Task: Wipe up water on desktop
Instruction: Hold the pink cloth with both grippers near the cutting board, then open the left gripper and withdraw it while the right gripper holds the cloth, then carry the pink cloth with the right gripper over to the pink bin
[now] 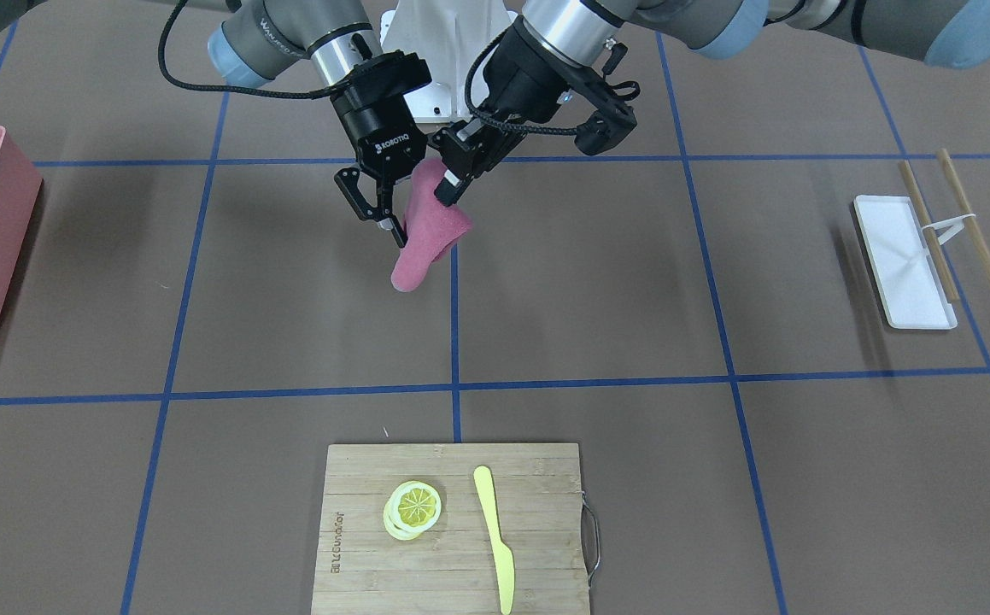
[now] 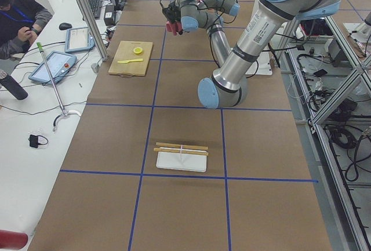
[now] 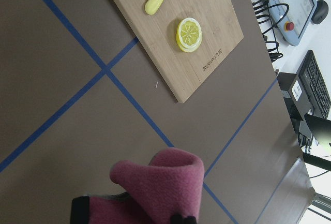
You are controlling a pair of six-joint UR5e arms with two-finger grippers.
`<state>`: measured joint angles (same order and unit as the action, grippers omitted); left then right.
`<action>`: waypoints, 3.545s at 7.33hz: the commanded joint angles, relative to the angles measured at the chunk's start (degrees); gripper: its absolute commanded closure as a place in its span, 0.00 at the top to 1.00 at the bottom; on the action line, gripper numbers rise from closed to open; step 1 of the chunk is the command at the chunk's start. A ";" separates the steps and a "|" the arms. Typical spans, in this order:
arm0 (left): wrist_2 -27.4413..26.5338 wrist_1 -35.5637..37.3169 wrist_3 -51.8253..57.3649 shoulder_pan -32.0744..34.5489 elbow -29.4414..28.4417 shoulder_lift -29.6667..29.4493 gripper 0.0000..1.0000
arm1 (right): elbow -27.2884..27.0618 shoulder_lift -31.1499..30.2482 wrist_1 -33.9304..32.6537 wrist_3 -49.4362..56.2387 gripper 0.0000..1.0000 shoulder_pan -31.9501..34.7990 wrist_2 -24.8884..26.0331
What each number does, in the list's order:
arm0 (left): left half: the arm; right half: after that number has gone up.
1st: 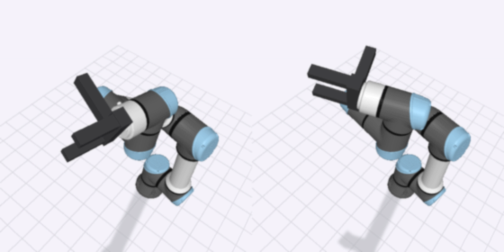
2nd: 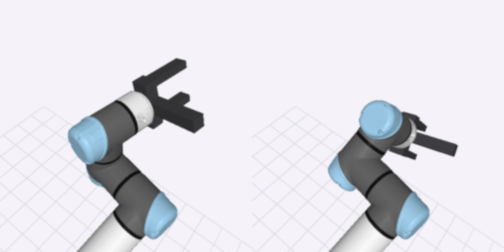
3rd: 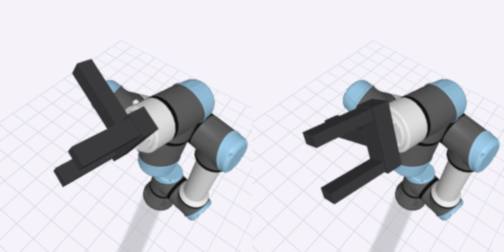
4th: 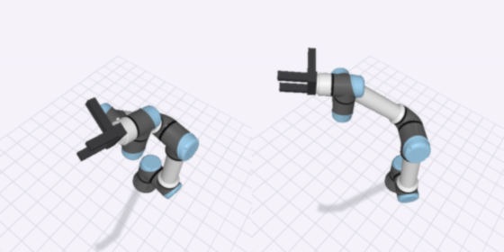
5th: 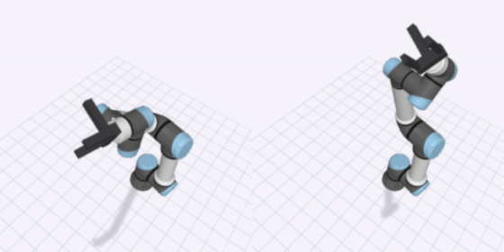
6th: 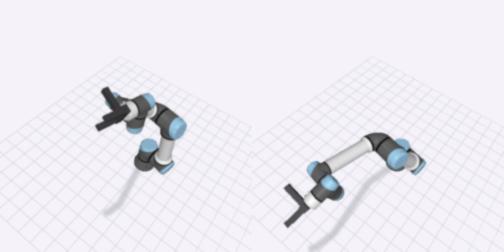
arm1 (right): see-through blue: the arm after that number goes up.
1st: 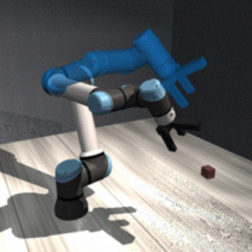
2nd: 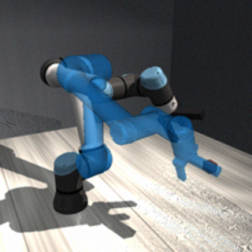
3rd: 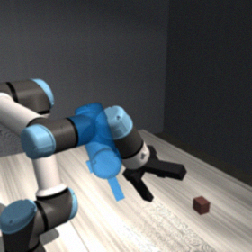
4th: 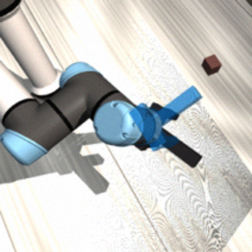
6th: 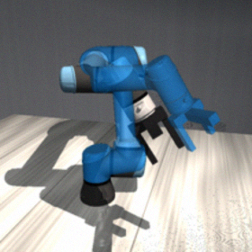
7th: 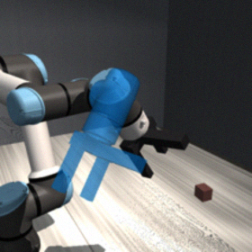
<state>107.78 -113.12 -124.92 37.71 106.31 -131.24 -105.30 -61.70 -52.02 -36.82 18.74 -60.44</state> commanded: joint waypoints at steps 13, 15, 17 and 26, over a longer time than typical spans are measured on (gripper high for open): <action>3.11 0.09 16.00 6.48 -0.32 5.37 0.99 | -2.98 -3.15 -0.45 -0.79 0.00 0.60 -1.61; 9.09 0.17 25.99 10.88 -0.14 10.46 0.99 | -2.98 -3.68 -1.50 -5.00 0.00 1.47 -2.31; 9.11 0.70 40.03 13.60 -0.06 14.41 0.99 | -2.98 -4.21 -2.65 -5.10 0.00 5.24 -7.99; 9.37 20.37 119.78 40.04 -4.78 26.12 0.99 | -8.87 -9.72 -25.94 -4.41 0.00 38.76 -49.69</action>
<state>116.96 -95.90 -12.94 73.24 103.77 -105.72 -114.14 -68.31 -76.42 -41.68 49.86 -100.15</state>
